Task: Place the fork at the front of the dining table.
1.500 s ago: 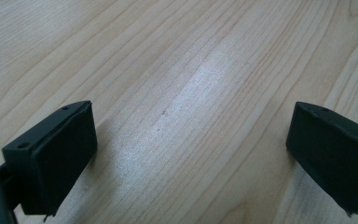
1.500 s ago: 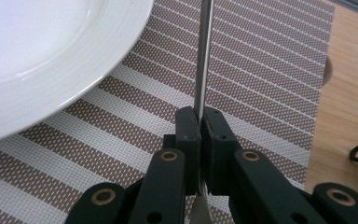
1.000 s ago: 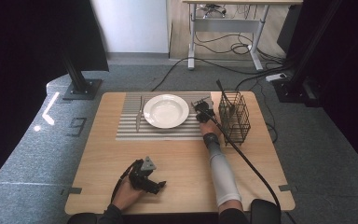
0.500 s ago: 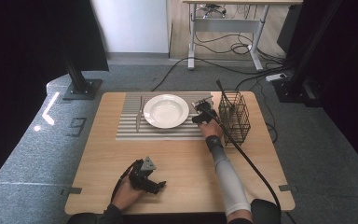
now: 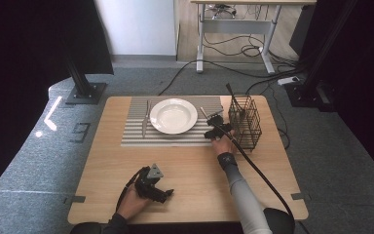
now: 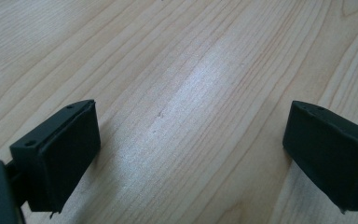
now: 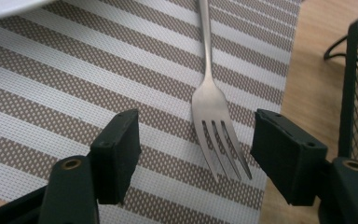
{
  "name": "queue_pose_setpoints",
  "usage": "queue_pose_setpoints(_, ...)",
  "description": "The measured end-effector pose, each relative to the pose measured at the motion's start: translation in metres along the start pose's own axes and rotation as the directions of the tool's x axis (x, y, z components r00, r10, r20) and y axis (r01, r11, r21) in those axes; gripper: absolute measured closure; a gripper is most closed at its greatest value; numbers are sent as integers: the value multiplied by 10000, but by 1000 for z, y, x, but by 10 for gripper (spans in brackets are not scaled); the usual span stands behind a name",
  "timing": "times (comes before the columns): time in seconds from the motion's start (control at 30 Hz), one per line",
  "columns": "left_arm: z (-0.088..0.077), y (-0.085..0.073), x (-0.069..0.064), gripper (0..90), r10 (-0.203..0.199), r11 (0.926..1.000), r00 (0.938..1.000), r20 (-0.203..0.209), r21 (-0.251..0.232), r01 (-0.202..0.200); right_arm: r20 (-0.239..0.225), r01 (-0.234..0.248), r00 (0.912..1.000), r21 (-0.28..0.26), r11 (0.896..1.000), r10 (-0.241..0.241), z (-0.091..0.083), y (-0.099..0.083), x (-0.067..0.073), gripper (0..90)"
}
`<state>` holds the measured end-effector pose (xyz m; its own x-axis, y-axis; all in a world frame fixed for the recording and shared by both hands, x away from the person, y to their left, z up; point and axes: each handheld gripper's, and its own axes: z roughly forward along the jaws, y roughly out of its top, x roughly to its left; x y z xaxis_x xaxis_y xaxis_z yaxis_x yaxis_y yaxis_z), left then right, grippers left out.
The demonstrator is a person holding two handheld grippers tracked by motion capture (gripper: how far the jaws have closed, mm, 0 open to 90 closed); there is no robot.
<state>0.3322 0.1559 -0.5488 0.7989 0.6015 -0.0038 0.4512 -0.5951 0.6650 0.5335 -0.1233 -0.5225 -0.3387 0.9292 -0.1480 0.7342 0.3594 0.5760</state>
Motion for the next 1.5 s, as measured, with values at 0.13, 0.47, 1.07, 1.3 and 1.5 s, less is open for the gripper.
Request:
queue_pose_setpoints(0.13,0,0,0,39,6,10000,10000,3,-3,-6,-771,-297,9966,109,9995,305,-1,-3,-1,400)
queue_pose_setpoints(0.47,0,0,0,45,42,10000,10000,10,-1,-42,-2228,437,9727,-1002,9940,-652,-21,-1,16,385)
queue_pose_setpoints(1.07,0,0,0,45,5,10000,10000,21,-34,-5,-2011,862,9736,-1123,9899,-1075,-16,-12,12,753)
queue_pose_setpoints(1.3,0,0,-1,46,-12,10000,10000,22,-45,12,-2081,621,9742,-1236,9904,-870,-8,-5,12,717)
queue_pose_setpoints(1.5,1,1,0,34,-111,9999,9999,-50,16,111,-1582,547,9843,-1485,9874,-784,-9,-5,10,450)
